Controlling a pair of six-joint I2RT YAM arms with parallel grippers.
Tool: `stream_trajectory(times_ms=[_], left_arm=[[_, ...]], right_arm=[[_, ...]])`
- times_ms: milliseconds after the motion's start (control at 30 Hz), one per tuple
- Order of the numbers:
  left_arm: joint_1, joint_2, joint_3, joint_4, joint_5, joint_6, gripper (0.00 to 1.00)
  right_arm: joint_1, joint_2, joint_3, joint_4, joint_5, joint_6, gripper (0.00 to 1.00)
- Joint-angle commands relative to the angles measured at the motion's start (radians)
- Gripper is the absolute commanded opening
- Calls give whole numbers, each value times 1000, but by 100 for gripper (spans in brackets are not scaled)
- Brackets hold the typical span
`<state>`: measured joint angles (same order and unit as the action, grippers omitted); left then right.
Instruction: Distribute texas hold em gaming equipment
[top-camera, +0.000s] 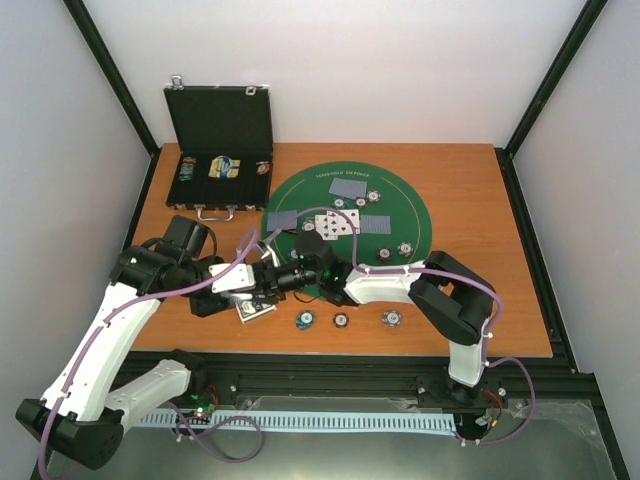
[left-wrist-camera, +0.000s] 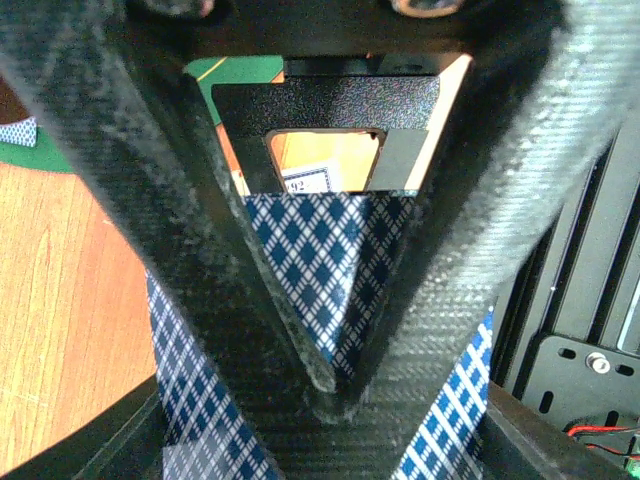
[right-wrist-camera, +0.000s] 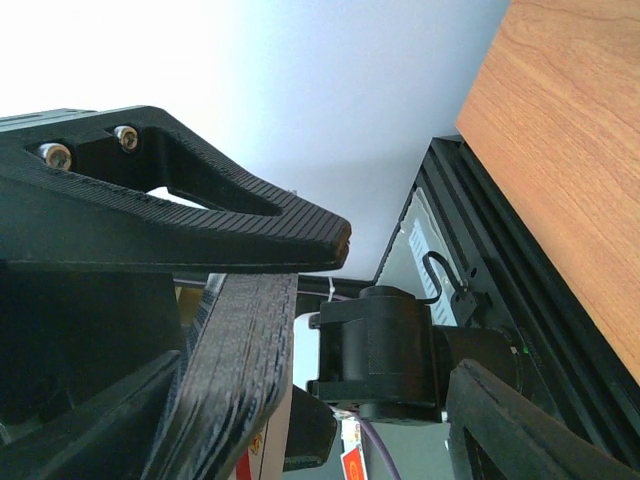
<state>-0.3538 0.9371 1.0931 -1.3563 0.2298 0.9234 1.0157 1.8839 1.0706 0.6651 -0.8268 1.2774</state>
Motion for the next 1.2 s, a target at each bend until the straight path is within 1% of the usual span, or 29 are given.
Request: stream_trajectory(times_ms=[0, 100, 200, 367, 500, 600, 700, 767, 867, 933, 1167], left_arm=[[0, -13, 48, -14, 15, -1, 16], [-1, -18, 47, -15, 16, -1, 16], [-1, -17, 48, -14, 13, 1, 16], [-1, -15, 50, -13, 9, 2, 16], [-1, -9, 56, -11, 9, 3, 16], [-1, -9, 54, -12, 9, 2, 16], [-1, -16, 44, -9, 3, 3, 16], [-1, -19, 36, -6, -2, 5, 16], [-1, -17, 30, -1, -6, 7, 16], [-1, -15, 28, 1, -10, 7, 16], [-1, -15, -6, 18, -31, 10, 16]], right_arm=[[-18, -19, -43, -34, 12, -28, 68], [-27, -26, -56, -55, 12, -44, 65], [-39, -36, -72, -62, 8, -46, 59], [-43, -82, -81, -117, 21, -83, 53], [-50, -104, -97, -137, 24, -90, 46], [-60, -123, -110, -163, 31, -96, 37], [-69, -152, -120, -183, 41, -104, 22], [-71, -170, -111, -229, 51, -125, 13], [-76, -187, -105, -247, 51, -134, 5], [-83, -196, -106, -261, 49, -140, 3], [-153, -265, -150, -293, 41, -163, 3]])
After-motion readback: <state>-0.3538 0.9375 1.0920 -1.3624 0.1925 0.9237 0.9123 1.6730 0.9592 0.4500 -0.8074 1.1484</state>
